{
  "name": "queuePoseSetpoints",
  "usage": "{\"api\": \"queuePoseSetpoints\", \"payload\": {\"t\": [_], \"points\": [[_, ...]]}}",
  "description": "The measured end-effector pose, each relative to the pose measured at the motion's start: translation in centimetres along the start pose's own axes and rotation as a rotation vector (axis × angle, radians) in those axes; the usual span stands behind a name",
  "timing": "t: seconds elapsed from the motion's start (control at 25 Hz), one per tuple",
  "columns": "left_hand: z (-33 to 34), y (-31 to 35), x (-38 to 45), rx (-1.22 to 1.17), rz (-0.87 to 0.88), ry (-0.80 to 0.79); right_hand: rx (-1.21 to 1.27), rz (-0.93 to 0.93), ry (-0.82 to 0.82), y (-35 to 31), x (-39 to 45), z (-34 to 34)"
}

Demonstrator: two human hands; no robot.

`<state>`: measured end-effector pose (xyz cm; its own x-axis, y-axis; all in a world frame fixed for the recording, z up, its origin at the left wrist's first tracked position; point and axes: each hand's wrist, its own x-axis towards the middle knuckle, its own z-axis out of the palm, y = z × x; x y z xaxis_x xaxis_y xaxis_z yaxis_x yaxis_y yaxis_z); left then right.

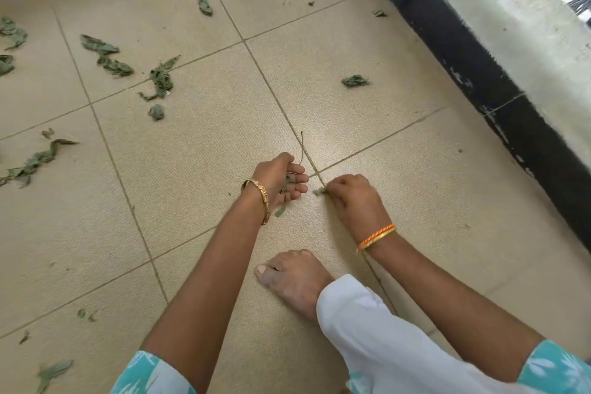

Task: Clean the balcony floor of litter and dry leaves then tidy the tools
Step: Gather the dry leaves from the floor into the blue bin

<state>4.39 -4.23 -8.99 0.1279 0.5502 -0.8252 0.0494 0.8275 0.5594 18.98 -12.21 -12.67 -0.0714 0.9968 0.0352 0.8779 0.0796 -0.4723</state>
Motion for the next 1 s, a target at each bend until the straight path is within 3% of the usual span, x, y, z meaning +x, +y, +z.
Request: {"api": "queuePoseSetpoints", "payload": {"t": [0.12, 0.2, 0.32, 0.48, 0.6, 0.68, 0.92, 1.0], "points": [[0.2, -0.3, -0.3, 0.032, -0.058, -0.035, 0.391, 0.322, 0.07, -1.3, 2.7, -2.9], [0.4, -0.6, -0.5, -0.048, -0.096, -0.122, 0.473, 0.289, -0.039, -2.8, 4.3, -4.1], [0.3, -0.6, -0.4, -0.285, -0.118, -0.21, 0.349, 0.117, -0.274, -4.9, 5.6, -4.0], [-1.6, 0.3, 0.1, -0.389, -0.092, -0.041, 0.389, 0.12, -0.109, -3.3, 7.5, -3.4], [-3.7, 0.6, 0.5, -0.373, -0.062, 0.088, 0.071, -0.107, -0.319, -1.1, 7.3, -0.8], [-4.5, 0.5, 0.5, -0.355, -0.052, 0.12, -0.034, -0.255, -0.26, -0.2, 6.2, 1.1], [-4.9, -0.1, 0.8, -0.351, -0.031, 0.131, -0.138, -0.232, -0.119, -1.2, 6.6, 1.8], [-4.8, -0.5, 0.6, -0.332, -0.009, 0.119, -0.045, -0.133, -0.149, -2.2, 6.8, 1.2]]}}
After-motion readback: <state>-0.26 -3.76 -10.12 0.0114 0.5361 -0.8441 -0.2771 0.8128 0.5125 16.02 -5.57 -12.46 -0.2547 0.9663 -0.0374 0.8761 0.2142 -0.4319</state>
